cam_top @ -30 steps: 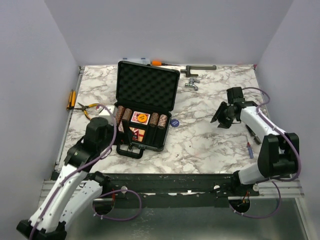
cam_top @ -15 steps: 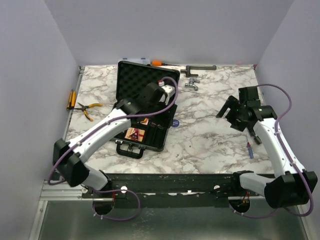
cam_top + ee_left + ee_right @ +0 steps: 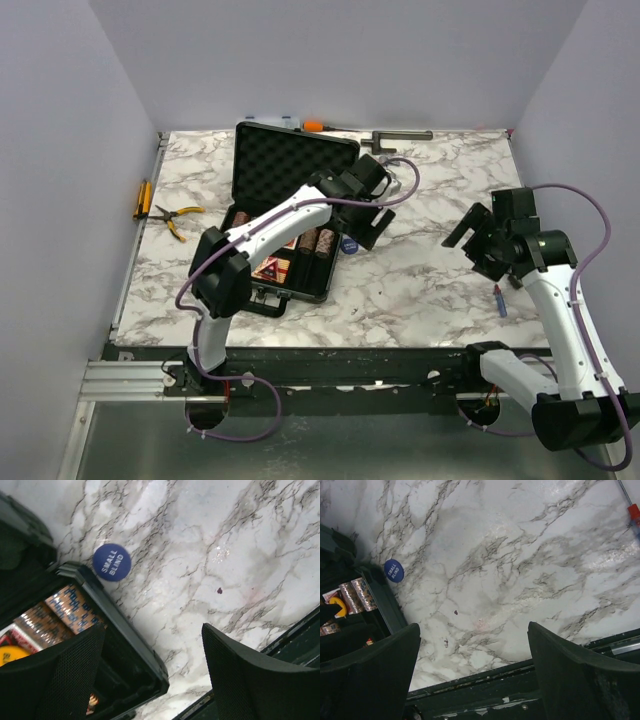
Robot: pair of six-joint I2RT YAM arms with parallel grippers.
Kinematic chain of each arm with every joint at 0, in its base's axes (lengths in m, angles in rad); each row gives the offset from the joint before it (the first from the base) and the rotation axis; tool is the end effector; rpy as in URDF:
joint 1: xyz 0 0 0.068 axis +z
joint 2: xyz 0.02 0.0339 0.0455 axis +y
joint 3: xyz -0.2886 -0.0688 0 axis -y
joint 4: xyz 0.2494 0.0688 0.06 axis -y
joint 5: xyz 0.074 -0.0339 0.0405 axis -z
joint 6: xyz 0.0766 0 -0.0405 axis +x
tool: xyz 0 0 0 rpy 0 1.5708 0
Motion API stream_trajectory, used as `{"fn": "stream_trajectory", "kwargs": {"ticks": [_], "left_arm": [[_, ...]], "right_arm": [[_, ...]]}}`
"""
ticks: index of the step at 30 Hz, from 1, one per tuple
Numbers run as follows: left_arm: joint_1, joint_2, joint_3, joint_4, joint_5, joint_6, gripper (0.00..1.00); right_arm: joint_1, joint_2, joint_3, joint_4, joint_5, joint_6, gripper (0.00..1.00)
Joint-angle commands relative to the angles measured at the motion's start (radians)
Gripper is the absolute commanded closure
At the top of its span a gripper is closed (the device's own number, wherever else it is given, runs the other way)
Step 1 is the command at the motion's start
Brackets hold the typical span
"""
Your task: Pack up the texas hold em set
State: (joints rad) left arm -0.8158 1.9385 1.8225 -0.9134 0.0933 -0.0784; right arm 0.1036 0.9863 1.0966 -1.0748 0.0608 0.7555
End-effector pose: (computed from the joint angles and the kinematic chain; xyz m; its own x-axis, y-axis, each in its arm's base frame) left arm 0.3072 -0.3369 0.2848 -0.6448 0.5715 -0.5075 0.7097 0.6942 -0.1200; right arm 0.1872 0.0148 0.3176 -0.6421 0.6213 -0.4490 0.5104 0.7836 0.3544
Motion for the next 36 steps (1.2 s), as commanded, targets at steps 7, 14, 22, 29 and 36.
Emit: {"fn": "stream_trajectory", "kwargs": {"ticks": [7, 14, 22, 29, 36], "left_arm": [[-0.039, 0.208, 0.146, -0.028, 0.068, -0.094, 0.18], [-0.014, 0.28, 0.165, -0.022, 0.033, -0.119, 0.11], [0.051, 0.278, 0.03, 0.007, 0.013, -0.143, 0.11], [0.119, 0.264, -0.07, 0.028, -0.024, -0.154, 0.11], [0.189, 0.219, -0.142, 0.054, -0.083, -0.145, 0.11]], "right_arm": [[0.004, -0.009, 0.056, -0.072, -0.027, -0.005, 0.09], [0.003, -0.031, 0.046, -0.096, -0.049, -0.016, 0.09], [0.004, -0.01, 0.038, -0.079, -0.055, -0.036, 0.09], [0.004, 0.02, 0.045, -0.047, -0.098, -0.036, 0.09], [0.003, 0.016, 0.02, -0.038, -0.098, -0.032, 0.09]]}}
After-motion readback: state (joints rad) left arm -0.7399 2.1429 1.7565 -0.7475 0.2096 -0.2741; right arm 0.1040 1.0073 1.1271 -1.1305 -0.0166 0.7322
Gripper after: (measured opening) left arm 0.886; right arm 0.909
